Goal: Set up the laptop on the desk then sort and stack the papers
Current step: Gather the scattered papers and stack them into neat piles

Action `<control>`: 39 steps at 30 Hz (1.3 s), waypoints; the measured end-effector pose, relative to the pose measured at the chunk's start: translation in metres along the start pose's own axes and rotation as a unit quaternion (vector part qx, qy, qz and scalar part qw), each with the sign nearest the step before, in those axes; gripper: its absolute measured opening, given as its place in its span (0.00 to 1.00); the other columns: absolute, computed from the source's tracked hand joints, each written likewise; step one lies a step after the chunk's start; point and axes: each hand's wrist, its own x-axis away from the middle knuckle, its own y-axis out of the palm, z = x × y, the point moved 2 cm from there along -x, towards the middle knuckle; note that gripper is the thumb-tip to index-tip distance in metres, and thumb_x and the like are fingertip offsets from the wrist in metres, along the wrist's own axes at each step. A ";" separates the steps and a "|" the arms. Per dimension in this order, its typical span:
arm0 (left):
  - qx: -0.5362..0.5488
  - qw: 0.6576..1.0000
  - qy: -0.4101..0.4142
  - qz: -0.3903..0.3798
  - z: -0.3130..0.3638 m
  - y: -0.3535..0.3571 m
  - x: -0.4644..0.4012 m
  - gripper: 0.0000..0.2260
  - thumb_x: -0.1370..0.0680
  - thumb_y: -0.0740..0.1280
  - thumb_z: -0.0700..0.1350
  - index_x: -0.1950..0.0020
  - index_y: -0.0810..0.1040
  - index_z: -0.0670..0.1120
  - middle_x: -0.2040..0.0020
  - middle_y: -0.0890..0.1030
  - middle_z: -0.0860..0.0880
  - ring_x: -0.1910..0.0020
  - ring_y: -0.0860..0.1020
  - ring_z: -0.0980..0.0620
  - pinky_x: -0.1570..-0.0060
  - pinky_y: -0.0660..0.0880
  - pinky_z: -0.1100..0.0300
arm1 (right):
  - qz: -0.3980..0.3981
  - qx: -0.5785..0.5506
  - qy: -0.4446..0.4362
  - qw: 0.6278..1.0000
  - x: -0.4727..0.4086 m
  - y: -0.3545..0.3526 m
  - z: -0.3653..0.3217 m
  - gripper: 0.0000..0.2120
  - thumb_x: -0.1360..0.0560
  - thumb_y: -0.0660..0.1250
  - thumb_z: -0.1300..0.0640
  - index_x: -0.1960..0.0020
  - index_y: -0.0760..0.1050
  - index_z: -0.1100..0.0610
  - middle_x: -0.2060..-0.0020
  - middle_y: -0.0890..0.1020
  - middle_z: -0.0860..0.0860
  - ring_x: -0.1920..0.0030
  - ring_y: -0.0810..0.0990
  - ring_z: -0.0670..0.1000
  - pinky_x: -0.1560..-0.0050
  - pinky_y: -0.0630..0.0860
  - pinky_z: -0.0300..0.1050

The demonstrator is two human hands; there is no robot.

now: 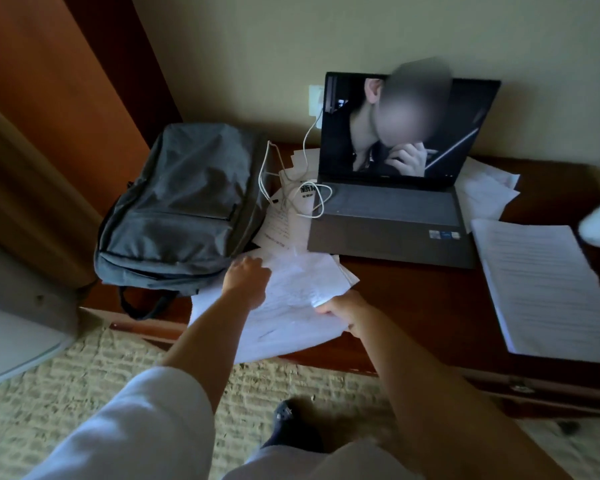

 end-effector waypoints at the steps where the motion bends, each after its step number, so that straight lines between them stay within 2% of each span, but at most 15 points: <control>1: 0.021 1.000 0.000 -0.023 0.008 0.004 0.004 0.20 0.24 0.60 0.38 0.32 0.72 0.47 0.34 0.70 0.46 0.34 0.68 0.44 0.36 0.70 0.51 | 0.002 0.007 -0.002 1.000 0.004 -0.010 0.004 0.12 0.27 0.66 0.67 0.45 0.76 0.59 0.60 0.74 0.51 0.61 0.72 0.48 0.61 0.73 0.43; 3: 0.052 0.998 -0.012 -0.037 0.021 0.010 0.012 0.20 0.24 0.59 0.37 0.32 0.71 0.47 0.35 0.72 0.46 0.35 0.70 0.45 0.40 0.73 0.51 | -0.006 -0.003 0.011 1.000 0.013 -0.029 0.015 0.09 0.27 0.66 0.67 0.49 0.76 0.58 0.56 0.77 0.52 0.59 0.75 0.48 0.59 0.76 0.42; 8: 0.117 0.984 -0.115 -0.064 0.039 0.024 0.045 0.15 0.23 0.60 0.41 0.36 0.74 0.45 0.41 0.77 0.44 0.42 0.76 0.45 0.48 0.76 0.52 | -0.007 -0.029 0.028 0.999 0.027 -0.063 0.049 0.17 0.27 0.70 0.63 0.40 0.73 0.61 0.44 0.77 0.54 0.46 0.76 0.53 0.59 0.74 0.43; 12: 0.170 0.961 -0.204 -0.082 0.038 0.038 0.068 0.15 0.21 0.59 0.48 0.37 0.73 0.43 0.40 0.76 0.41 0.42 0.76 0.42 0.47 0.77 0.48 | -0.008 -0.036 -0.017 0.999 0.041 -0.076 0.062 0.12 0.26 0.69 0.62 0.43 0.75 0.62 0.51 0.80 0.55 0.60 0.79 0.50 0.70 0.73 0.38; 16: 0.218 0.930 -0.273 -0.108 0.040 0.049 0.086 0.25 0.20 0.54 0.58 0.32 0.69 0.41 0.33 0.71 0.40 0.37 0.72 0.39 0.42 0.74 0.44 | 0.018 -0.065 -0.040 0.997 0.047 -0.086 0.067 0.17 0.28 0.70 0.62 0.39 0.75 0.63 0.47 0.79 0.53 0.45 0.78 0.55 0.44 0.72 0.48; 20: 0.389 0.854 -0.314 -0.141 0.038 0.046 0.095 0.34 0.20 0.50 0.63 0.26 0.62 0.37 0.28 0.66 0.36 0.30 0.66 0.39 0.33 0.64 0.51 | 0.022 -0.109 -0.099 0.989 0.057 -0.097 0.065 0.20 0.29 0.70 0.62 0.38 0.75 0.61 0.45 0.81 0.53 0.44 0.80 0.55 0.38 0.74 0.51; 22: 0.494 0.795 -0.342 -0.083 0.032 0.041 0.096 0.30 0.21 0.60 0.59 0.31 0.68 0.35 0.32 0.71 0.37 0.33 0.70 0.40 0.37 0.68 0.53 | 0.035 -0.107 -0.116 0.987 0.061 -0.105 0.062 0.19 0.30 0.70 0.62 0.40 0.76 0.60 0.45 0.81 0.52 0.45 0.79 0.54 0.39 0.74 0.52; 25: 0.649 0.677 -0.345 0.029 0.027 0.030 0.092 0.16 0.26 0.72 0.45 0.45 0.77 0.35 0.44 0.79 0.41 0.47 0.78 0.43 0.51 0.73 0.56 | 0.112 -0.087 -0.116 0.983 0.063 -0.114 0.056 0.11 0.29 0.71 0.64 0.49 0.75 0.60 0.51 0.79 0.55 0.51 0.77 0.55 0.56 0.74 0.47; 26: 0.661 0.672 -0.330 0.049 0.028 0.025 0.091 0.15 0.27 0.74 0.42 0.46 0.77 0.36 0.47 0.79 0.43 0.49 0.78 0.43 0.51 0.74 0.55 | 0.132 -0.087 -0.121 0.980 0.063 -0.115 0.054 0.11 0.30 0.72 0.66 0.48 0.76 0.61 0.51 0.79 0.57 0.52 0.77 0.56 0.56 0.74 0.47; 28: 0.644 0.705 -0.289 0.067 0.035 0.014 0.086 0.17 0.28 0.73 0.39 0.42 0.76 0.40 0.48 0.78 0.43 0.49 0.78 0.42 0.48 0.77 0.50 | 0.145 -0.088 -0.127 0.977 0.061 -0.110 0.049 0.14 0.30 0.71 0.69 0.45 0.77 0.64 0.48 0.80 0.59 0.49 0.79 0.59 0.50 0.76 0.50; 31: 0.637 0.716 -0.260 0.122 0.046 -0.002 0.075 0.11 0.27 0.70 0.38 0.47 0.74 0.43 0.52 0.77 0.44 0.52 0.77 0.43 0.55 0.74 0.54 | 0.172 -0.117 -0.119 0.971 0.060 -0.102 0.042 0.13 0.28 0.69 0.68 0.44 0.77 0.64 0.47 0.80 0.62 0.46 0.79 0.64 0.45 0.77 0.59; 32: 0.654 0.698 -0.252 0.148 0.048 -0.010 0.070 0.09 0.26 0.69 0.38 0.49 0.72 0.43 0.53 0.77 0.44 0.53 0.77 0.44 0.56 0.73 0.54 | 0.180 -0.144 -0.130 0.964 0.061 -0.101 0.036 0.14 0.28 0.69 0.69 0.44 0.77 0.64 0.46 0.80 0.63 0.46 0.79 0.64 0.47 0.78 0.58; 35: 0.711 0.631 -0.220 0.220 0.047 -0.044 0.055 0.09 0.25 0.69 0.38 0.50 0.71 0.44 0.53 0.79 0.47 0.55 0.77 0.48 0.56 0.74 0.56 | 0.208 -0.215 -0.173 0.938 0.063 -0.114 0.009 0.19 0.30 0.71 0.69 0.41 0.74 0.67 0.44 0.79 0.63 0.55 0.77 0.54 0.61 0.74 0.43; 37: 0.741 0.589 -0.201 0.253 0.043 -0.072 0.048 0.10 0.25 0.69 0.38 0.47 0.72 0.46 0.51 0.80 0.49 0.55 0.78 0.52 0.56 0.75 0.58 | 0.205 -0.249 -0.188 0.928 0.063 -0.124 -0.012 0.24 0.33 0.74 0.67 0.39 0.73 0.66 0.44 0.79 0.61 0.51 0.77 0.54 0.56 0.75 0.43; 39: 0.752 0.572 -0.193 0.264 0.040 -0.089 0.044 0.10 0.25 0.69 0.37 0.47 0.74 0.46 0.52 0.80 0.51 0.56 0.78 0.54 0.55 0.75 0.60 | 0.190 -0.251 -0.186 0.931 0.060 -0.129 -0.025 0.31 0.37 0.78 0.62 0.36 0.72 0.63 0.42 0.79 0.55 0.45 0.78 0.55 0.47 0.75 0.46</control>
